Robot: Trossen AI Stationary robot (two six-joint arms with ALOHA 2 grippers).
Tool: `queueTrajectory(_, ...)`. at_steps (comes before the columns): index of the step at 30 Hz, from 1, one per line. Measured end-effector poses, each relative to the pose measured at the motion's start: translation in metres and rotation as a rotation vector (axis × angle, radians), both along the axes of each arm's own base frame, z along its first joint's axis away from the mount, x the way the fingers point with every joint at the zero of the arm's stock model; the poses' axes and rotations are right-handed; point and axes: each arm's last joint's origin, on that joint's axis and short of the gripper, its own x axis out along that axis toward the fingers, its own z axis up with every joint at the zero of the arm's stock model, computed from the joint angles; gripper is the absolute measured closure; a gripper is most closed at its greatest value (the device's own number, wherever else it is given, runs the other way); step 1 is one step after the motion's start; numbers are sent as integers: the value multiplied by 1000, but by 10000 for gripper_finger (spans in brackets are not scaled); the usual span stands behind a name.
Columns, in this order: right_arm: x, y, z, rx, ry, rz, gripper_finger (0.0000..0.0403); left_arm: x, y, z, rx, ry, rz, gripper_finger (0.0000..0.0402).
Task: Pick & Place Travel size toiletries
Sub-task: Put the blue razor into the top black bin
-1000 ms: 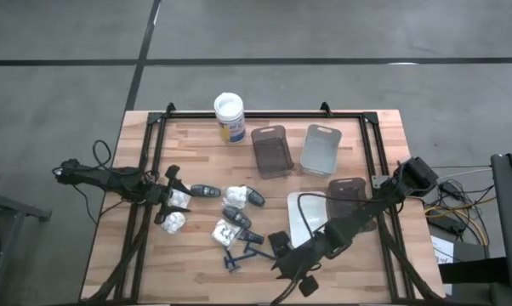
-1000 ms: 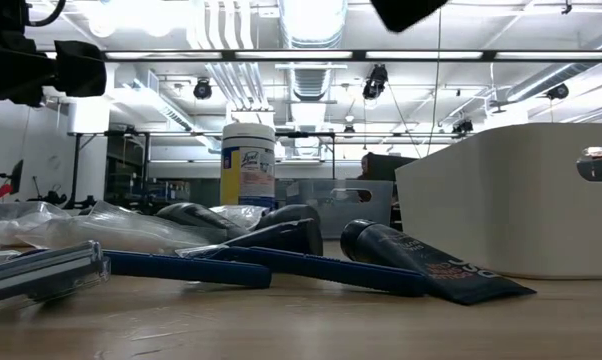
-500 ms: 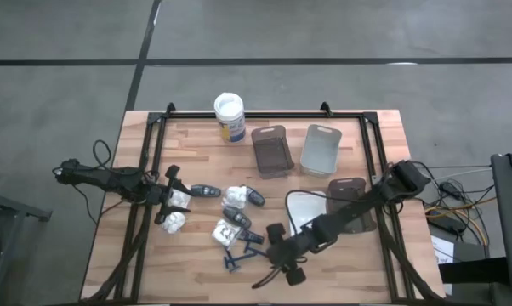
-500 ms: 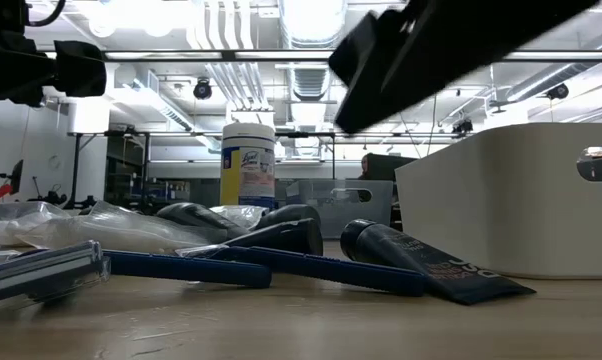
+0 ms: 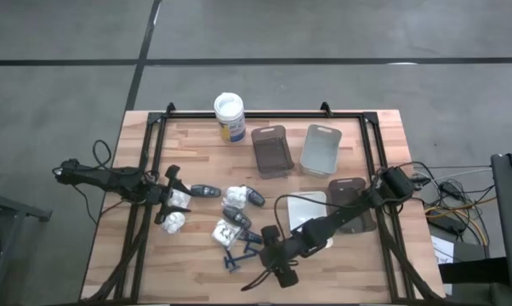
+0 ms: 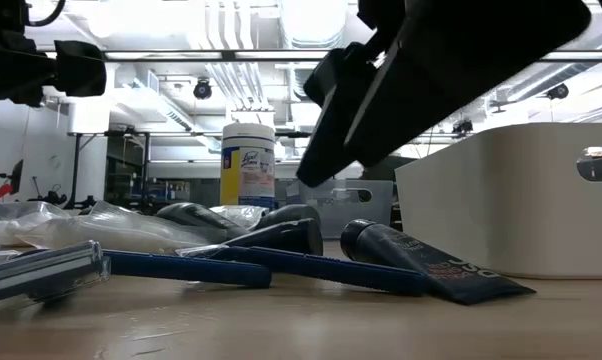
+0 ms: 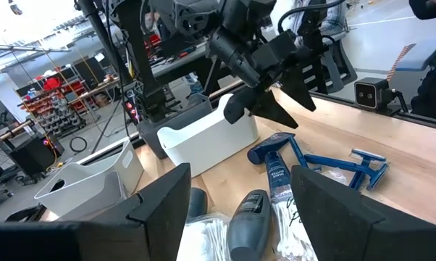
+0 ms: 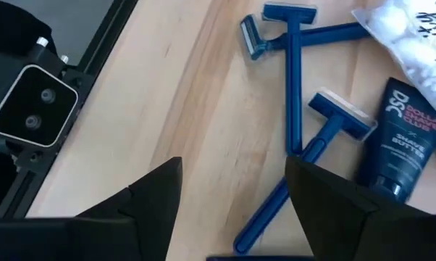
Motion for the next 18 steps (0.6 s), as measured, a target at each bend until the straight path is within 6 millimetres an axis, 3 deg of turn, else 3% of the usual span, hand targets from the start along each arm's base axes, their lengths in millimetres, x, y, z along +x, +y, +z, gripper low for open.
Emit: queueTrajectory(18, -11, -8, -15, -16, 118, -64, 207, 0, 0, 0, 1, 4, 0, 158)
